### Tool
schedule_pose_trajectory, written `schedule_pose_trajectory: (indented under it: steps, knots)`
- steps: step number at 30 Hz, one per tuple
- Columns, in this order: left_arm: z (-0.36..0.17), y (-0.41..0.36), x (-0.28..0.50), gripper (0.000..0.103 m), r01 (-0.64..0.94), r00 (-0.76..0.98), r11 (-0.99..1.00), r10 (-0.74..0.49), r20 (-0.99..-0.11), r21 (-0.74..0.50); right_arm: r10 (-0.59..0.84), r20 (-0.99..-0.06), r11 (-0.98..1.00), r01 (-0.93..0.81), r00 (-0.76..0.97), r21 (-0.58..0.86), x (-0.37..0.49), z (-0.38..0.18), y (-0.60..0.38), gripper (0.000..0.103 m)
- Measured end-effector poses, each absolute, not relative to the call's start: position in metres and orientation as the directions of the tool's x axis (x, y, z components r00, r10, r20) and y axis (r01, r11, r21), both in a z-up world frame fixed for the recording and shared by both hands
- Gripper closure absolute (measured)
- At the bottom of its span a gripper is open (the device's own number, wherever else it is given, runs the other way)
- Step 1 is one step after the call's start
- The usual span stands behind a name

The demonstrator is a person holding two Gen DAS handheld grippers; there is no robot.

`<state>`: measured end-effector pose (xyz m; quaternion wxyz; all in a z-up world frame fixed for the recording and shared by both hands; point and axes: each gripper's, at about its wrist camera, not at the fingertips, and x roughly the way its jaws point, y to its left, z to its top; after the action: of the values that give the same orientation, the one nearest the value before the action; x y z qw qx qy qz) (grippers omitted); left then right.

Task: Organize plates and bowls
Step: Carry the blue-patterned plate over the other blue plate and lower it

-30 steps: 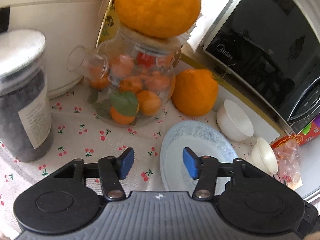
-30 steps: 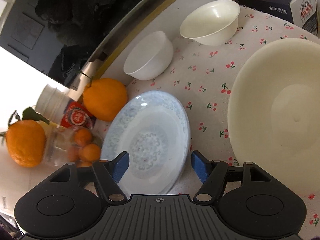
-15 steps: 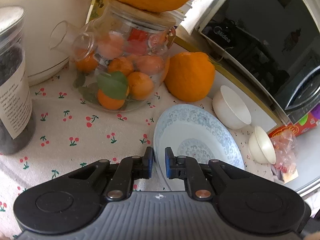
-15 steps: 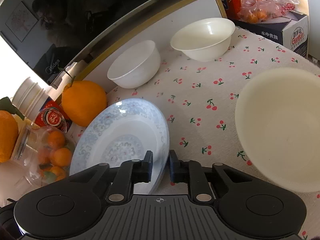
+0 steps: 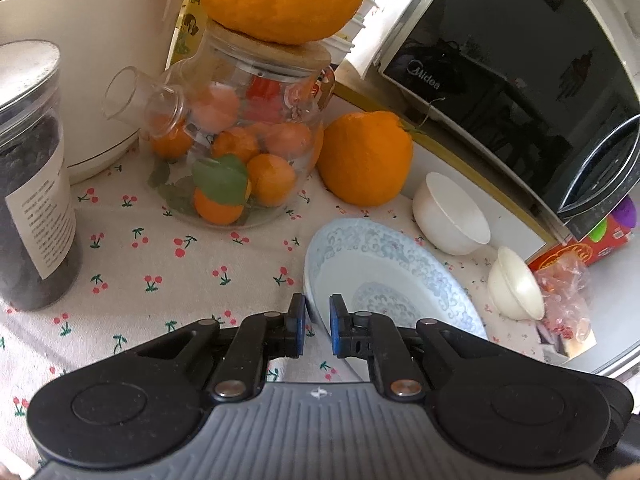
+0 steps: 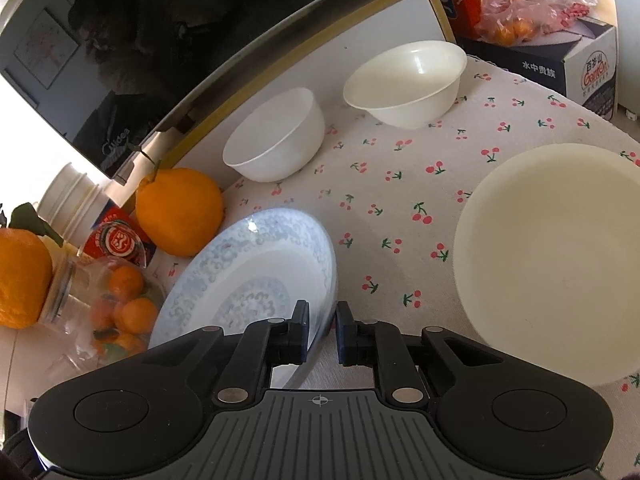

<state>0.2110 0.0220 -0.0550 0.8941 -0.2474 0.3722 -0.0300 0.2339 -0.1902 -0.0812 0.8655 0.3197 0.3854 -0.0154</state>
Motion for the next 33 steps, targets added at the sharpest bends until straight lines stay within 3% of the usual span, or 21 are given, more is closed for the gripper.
schedule_pose_trajectory:
  steps: [14,33]
  knots:
    - [-0.034,0.025,0.184,0.092,-0.123,0.747,0.853,-0.257,-0.613,-0.508,0.237,-0.652,0.823,0.208,0.72,0.529,0.212,-0.049,-0.196,0.088]
    - [-0.012,0.033,0.137,0.092,-0.059,0.727,0.891,-0.271,-0.632,-0.45,0.314,-0.692,0.826,0.173,0.65,0.537,0.154,-0.032,-0.198,0.085]
